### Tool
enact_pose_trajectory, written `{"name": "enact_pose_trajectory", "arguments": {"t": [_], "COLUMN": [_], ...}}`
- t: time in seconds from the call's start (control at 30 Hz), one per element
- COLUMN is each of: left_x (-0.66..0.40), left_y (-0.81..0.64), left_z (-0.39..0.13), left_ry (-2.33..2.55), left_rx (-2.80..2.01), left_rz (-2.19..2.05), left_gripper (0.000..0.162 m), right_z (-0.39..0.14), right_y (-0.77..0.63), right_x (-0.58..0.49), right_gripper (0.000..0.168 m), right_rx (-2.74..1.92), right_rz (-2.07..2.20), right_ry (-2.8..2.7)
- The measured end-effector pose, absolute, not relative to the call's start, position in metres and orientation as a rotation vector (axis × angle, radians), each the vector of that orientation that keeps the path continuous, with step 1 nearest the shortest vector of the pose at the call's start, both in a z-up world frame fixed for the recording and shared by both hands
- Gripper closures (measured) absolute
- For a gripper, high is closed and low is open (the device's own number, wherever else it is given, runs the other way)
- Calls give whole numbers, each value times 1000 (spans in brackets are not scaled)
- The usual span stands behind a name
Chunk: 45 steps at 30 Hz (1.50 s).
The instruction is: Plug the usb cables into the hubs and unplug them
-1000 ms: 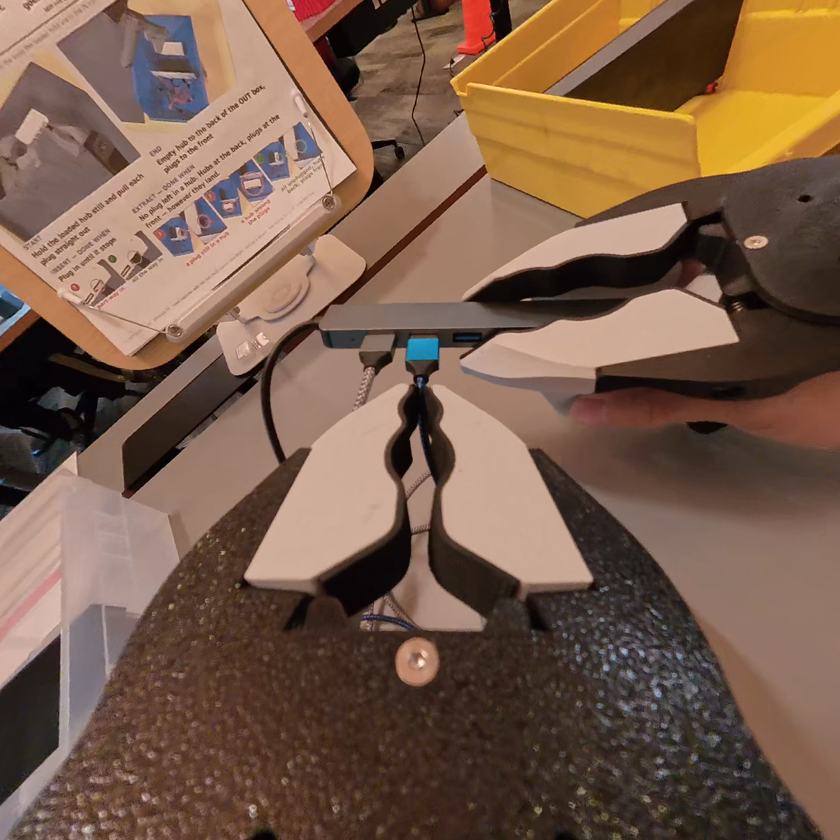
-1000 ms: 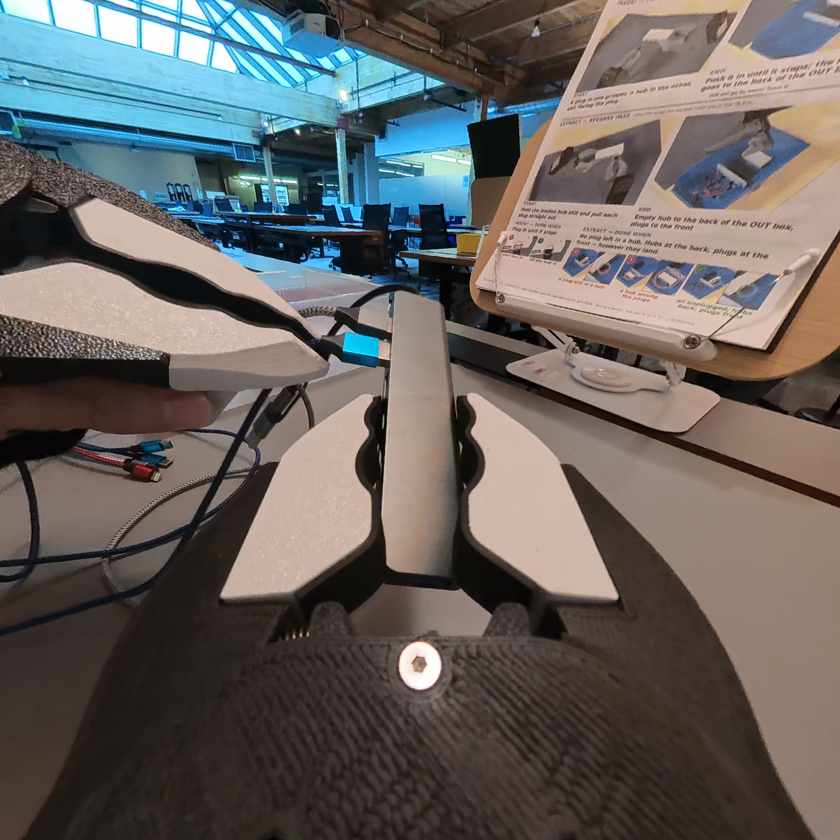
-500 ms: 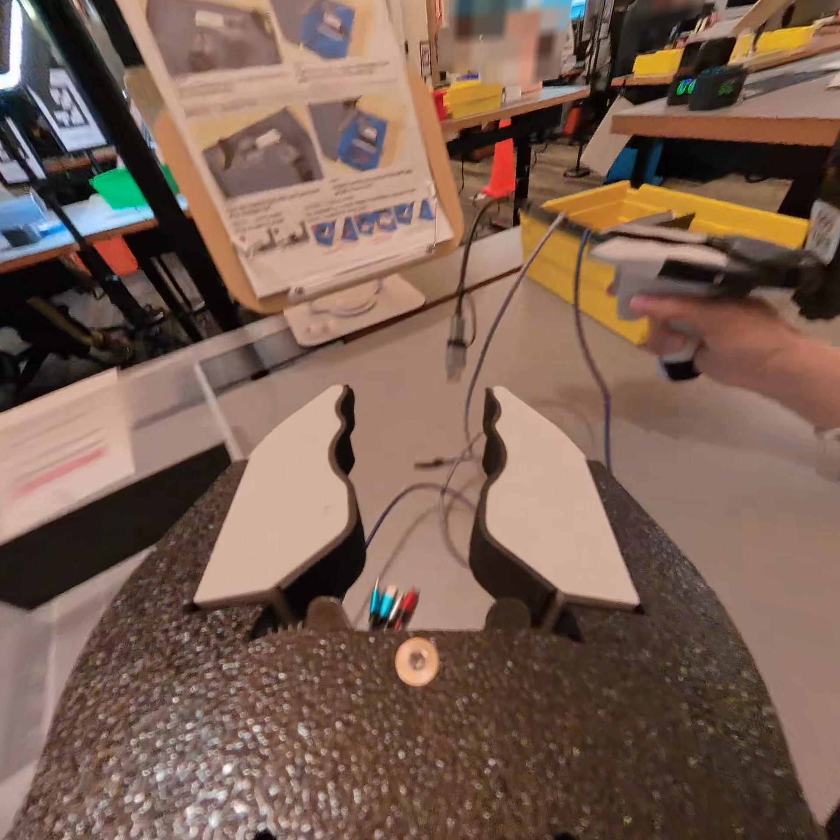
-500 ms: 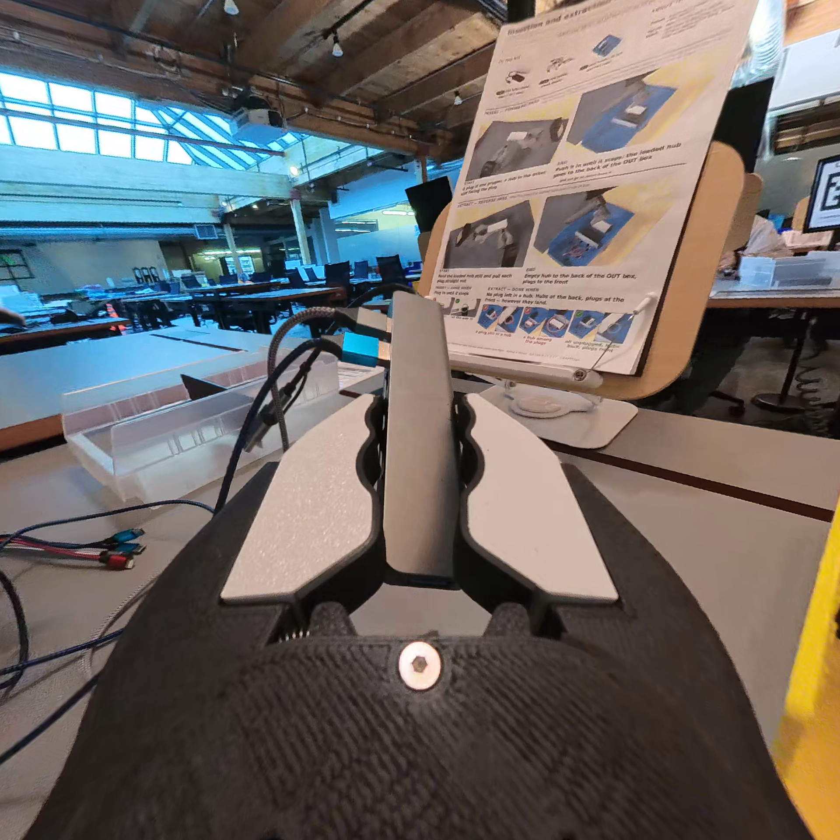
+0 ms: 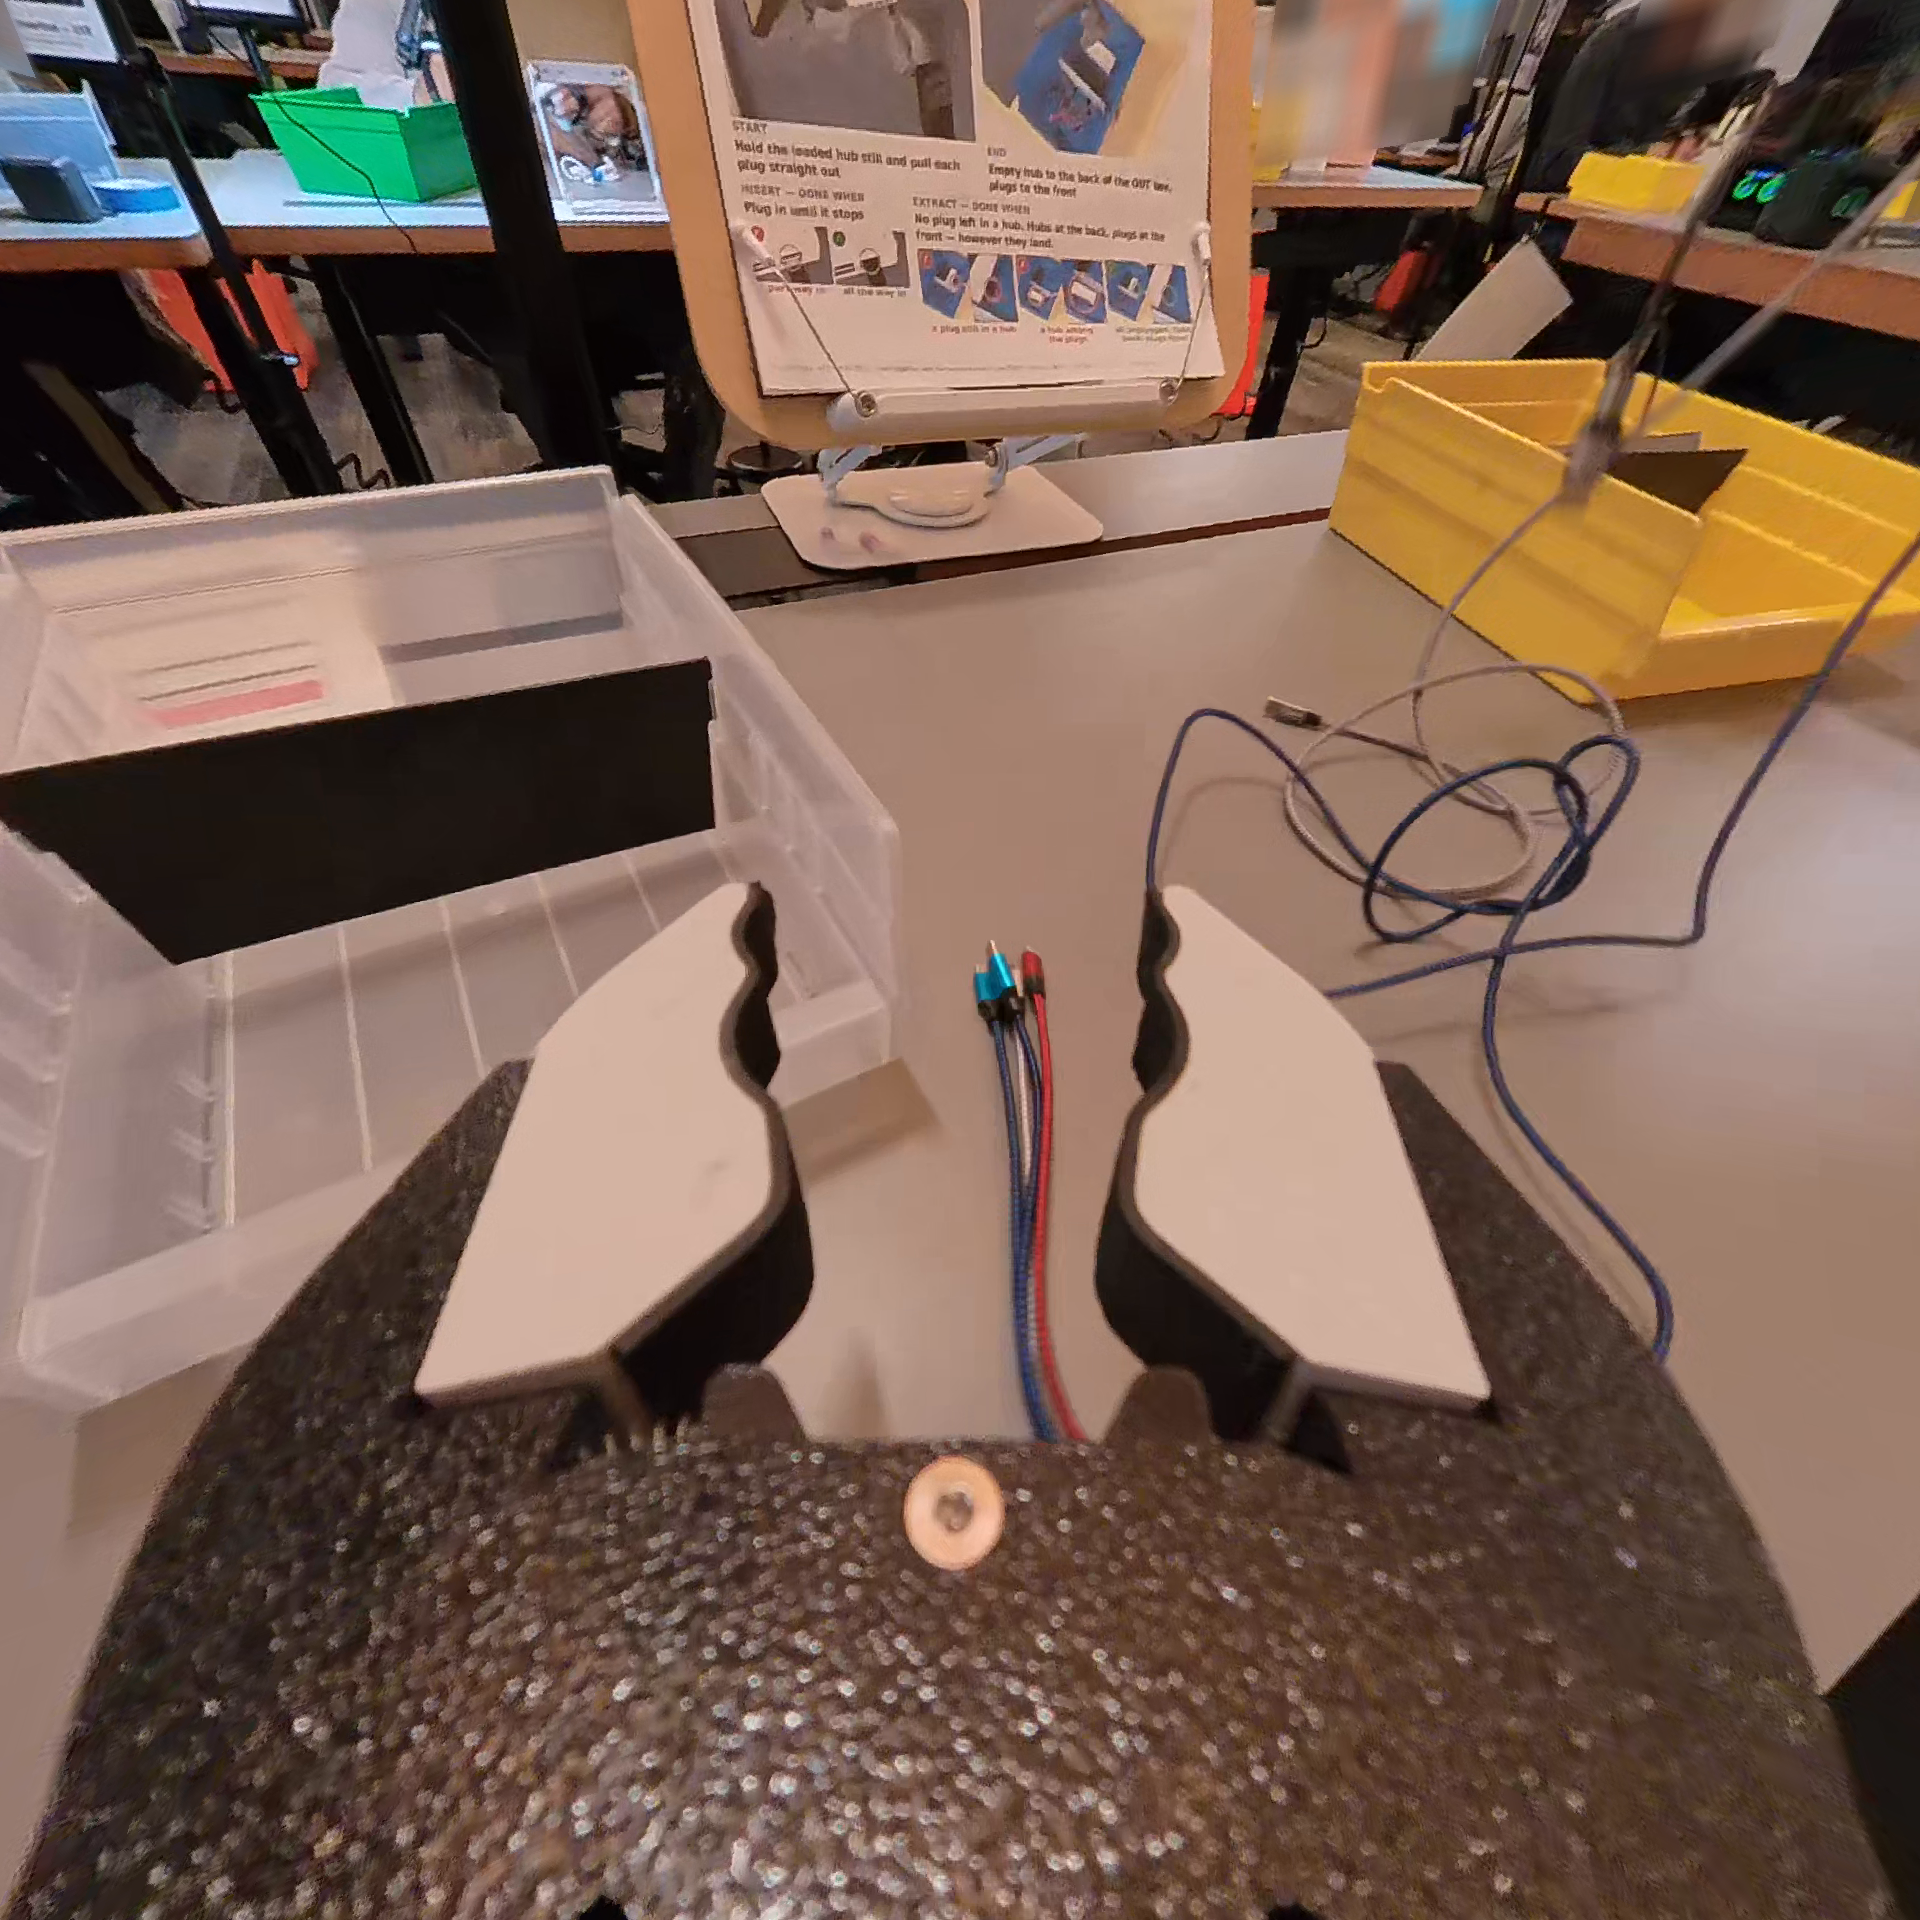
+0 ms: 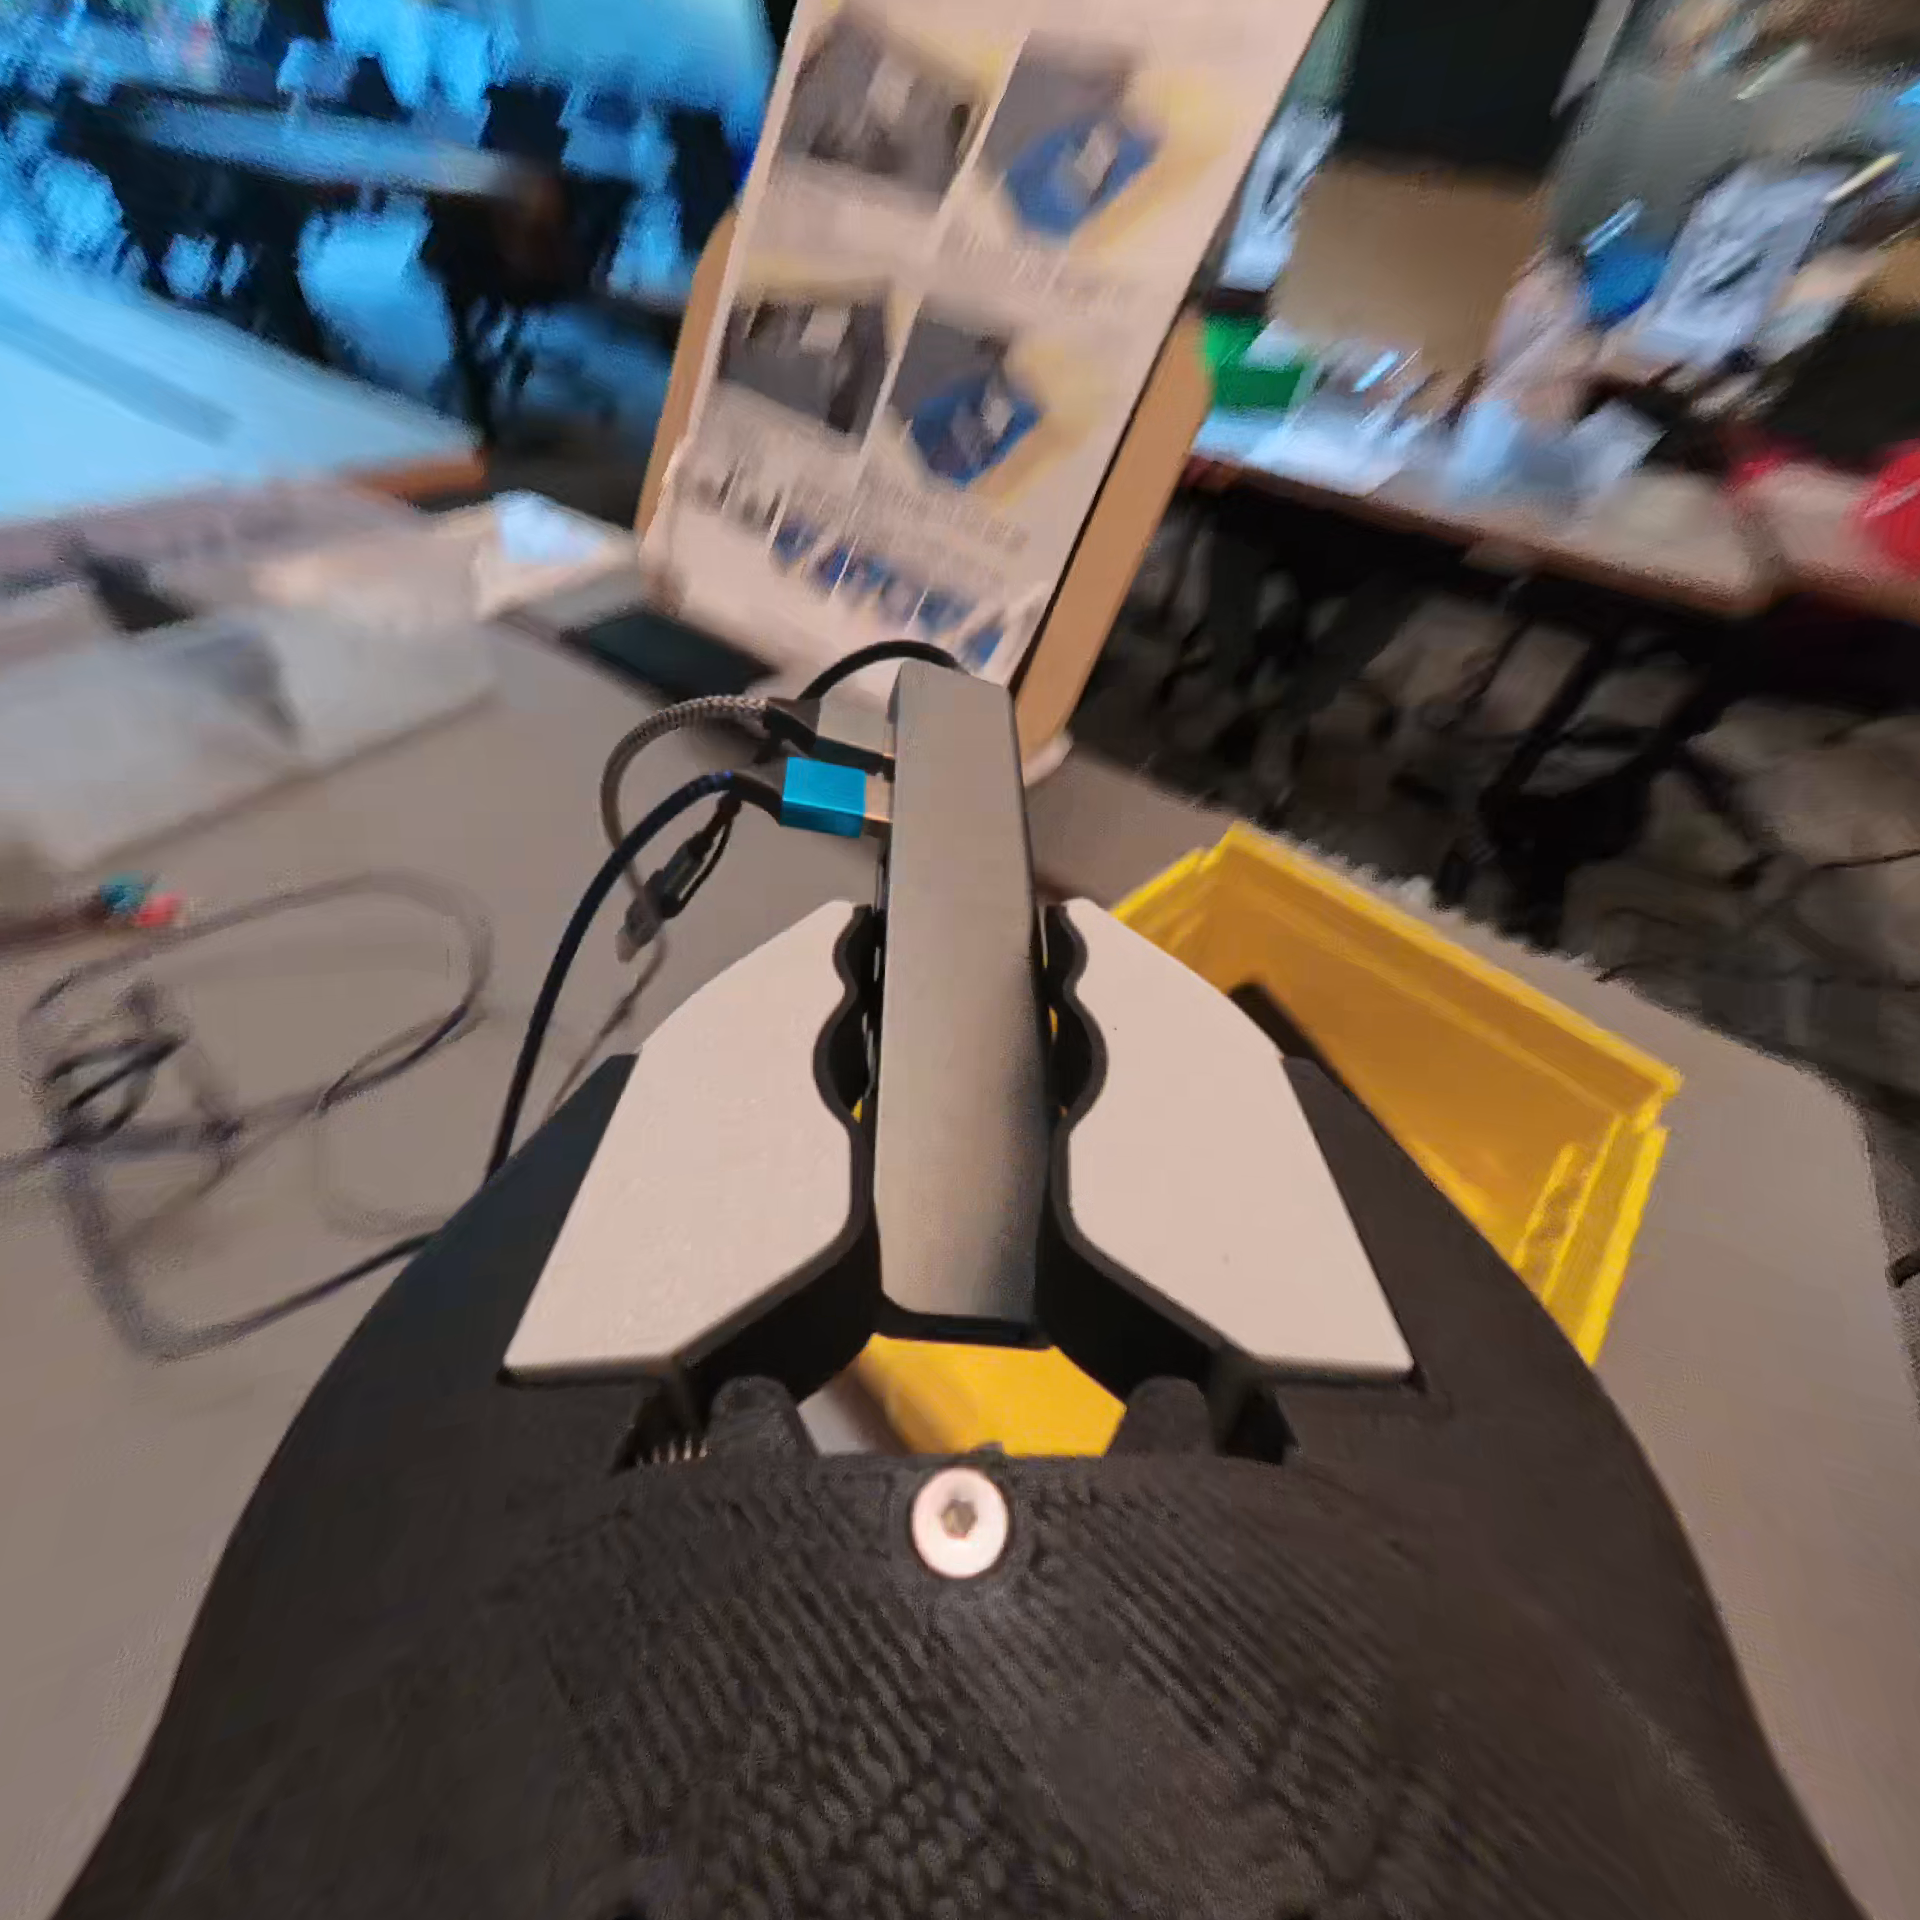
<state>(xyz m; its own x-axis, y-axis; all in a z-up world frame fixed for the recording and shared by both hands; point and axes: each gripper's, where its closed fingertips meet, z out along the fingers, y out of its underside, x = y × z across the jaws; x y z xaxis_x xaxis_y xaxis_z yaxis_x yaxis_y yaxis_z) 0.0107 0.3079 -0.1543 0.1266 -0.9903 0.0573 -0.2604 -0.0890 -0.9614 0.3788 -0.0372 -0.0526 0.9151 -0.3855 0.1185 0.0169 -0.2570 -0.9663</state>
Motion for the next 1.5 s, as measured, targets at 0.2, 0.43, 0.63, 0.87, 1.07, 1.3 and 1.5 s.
{"name": "enact_pose_trajectory", "arguments": {"t": [0.2, 0.43, 0.63, 0.87, 1.07, 1.3, 1.5], "left_x": [43, 83, 84, 81, 71, 48, 35], "left_y": [306, 282, 281, 287, 285, 310, 327], "left_z": [-149, -151, -155, -149, -153, -139, -135], "left_ry": [1310, 1399, 1457, 1420, 1458, 1370, 1311], "left_rx": [-1470, -1467, -1453, -1453, -1452, -1450, -1465], "left_rz": [-1112, -1222, -1175, -1231, -1183, -1128, -1108], "left_gripper": [98, 98, 98, 98, 96, 95, 96], "right_z": [-132, -223, -185, -148, -217, -238, -265], "right_y": [-80, -87, -83, 31, 105, 175, 238], "right_x": [439, 470, 461, 241, 137, 24, 5], "right_gripper": [136, 119, 89, 73, 65, 65, 73], "right_rx": [-2238, -2709, -2672, -2341, -2482, -2462, -2521], "right_rz": [-246, -287, -594, -121, -183, -80, -64], "right_ry": [464, 525, 245, -153, -152, -394, -215]}}
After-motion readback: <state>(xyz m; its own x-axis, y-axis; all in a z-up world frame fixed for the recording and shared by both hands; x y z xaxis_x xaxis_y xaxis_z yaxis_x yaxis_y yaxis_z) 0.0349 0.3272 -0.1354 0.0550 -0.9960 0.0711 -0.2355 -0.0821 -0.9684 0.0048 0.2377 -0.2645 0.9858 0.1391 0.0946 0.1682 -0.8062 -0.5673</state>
